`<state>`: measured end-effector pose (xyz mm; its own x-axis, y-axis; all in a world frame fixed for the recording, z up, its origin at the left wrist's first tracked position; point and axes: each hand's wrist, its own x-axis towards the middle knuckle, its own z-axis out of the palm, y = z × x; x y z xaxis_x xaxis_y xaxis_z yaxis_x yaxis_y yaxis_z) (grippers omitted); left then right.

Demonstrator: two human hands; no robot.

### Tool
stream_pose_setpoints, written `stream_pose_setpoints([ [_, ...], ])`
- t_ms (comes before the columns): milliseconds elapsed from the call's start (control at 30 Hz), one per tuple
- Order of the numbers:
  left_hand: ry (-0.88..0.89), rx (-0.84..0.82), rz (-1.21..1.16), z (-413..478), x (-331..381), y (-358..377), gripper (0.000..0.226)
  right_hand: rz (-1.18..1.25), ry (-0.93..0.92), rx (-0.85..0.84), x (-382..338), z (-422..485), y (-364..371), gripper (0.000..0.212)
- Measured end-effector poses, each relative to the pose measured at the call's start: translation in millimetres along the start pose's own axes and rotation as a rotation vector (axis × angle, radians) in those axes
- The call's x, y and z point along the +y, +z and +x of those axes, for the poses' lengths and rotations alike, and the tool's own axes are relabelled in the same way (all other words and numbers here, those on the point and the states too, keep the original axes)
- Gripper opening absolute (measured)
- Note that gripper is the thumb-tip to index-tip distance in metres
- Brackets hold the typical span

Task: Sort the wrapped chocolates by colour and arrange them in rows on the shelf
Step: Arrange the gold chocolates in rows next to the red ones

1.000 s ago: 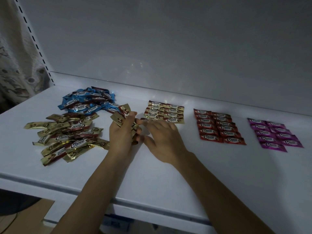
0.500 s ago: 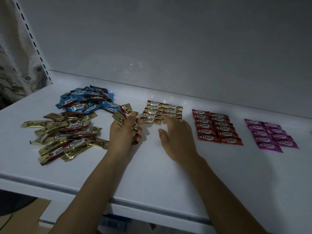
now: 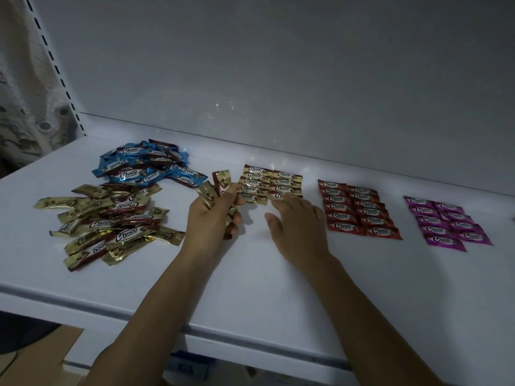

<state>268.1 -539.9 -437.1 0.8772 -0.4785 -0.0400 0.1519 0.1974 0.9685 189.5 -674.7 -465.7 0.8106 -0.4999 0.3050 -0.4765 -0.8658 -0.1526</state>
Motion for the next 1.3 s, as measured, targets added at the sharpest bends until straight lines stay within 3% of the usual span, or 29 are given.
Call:
stream_pose_setpoints([
  [33,0.007,-0.026,0.034,-2,0,1,0.019,0.092,0.005,0.083,0,1,0,0.037],
  [100,0.057,-0.099,0.127,-5,-1,3,0.019,0.514,0.045,0.23,-4,3,-7,0.026],
  [200,0.265,-0.263,0.311,-6,-7,2,0.018,1.195,0.101,0.083,-14,2,-26,0.007],
  [300,0.328,-0.294,0.387,-2,-11,-1,0.038,1.356,0.117,-0.012,-16,0,-31,0.009],
  [467,0.247,-0.215,0.193,-7,-4,4,0.014,1.576,0.361,0.013,-8,7,-30,0.02],
  [600,0.212,-0.147,0.155,-5,-3,4,0.02,1.516,0.341,-0.047,-9,6,-32,0.016],
  [733,0.168,-0.102,0.154,-1,-7,3,0.012,1.41,0.393,0.043,-4,8,-31,0.005],
  [833,0.158,-0.083,0.152,2,-9,2,0.012,1.039,0.377,0.11,11,10,-25,0.018],
  [933,0.158,-0.07,0.166,3,-10,2,0.012,0.772,0.337,0.078,17,9,-17,0.016],
  [1167,0.165,-0.079,0.198,5,-12,2,0.013,0.909,0.407,0.129,23,17,-14,0.015],
  [1300,0.166,-0.075,0.205,5,-12,2,0.015,0.741,0.389,0.104,23,17,-10,0.016],
])
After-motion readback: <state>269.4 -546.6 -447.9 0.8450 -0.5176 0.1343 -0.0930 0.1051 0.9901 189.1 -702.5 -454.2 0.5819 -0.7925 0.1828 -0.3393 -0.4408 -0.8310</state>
